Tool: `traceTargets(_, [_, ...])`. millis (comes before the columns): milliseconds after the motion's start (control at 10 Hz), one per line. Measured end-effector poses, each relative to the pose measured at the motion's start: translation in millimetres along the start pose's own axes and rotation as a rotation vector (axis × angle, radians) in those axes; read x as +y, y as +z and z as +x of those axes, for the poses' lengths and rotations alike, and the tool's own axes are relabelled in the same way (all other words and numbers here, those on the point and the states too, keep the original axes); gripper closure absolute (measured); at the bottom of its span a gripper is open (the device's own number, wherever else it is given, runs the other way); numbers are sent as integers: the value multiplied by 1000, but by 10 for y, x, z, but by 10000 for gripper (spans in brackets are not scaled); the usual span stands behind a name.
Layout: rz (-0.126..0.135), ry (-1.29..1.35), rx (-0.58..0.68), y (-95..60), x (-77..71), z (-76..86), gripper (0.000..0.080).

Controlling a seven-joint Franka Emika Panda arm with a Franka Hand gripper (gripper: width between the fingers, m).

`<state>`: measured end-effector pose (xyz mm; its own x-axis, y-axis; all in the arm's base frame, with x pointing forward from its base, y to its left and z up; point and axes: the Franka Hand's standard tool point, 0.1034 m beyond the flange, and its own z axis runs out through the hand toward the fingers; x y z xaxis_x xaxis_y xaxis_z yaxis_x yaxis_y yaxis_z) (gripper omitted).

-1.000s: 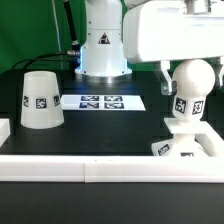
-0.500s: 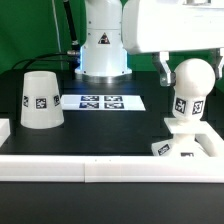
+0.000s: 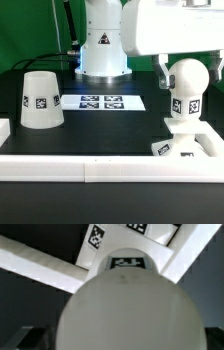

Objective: Assemble lamp

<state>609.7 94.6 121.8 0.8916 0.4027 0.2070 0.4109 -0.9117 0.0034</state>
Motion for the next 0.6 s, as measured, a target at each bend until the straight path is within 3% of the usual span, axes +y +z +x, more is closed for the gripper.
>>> traceTargets(100, [21,3,-64,44,-45,-86,101])
traceTargets(400, [61,4,-204,35,-94,-132,101])
traceTargets(600, [67,0,-223,35,-85,-120,101])
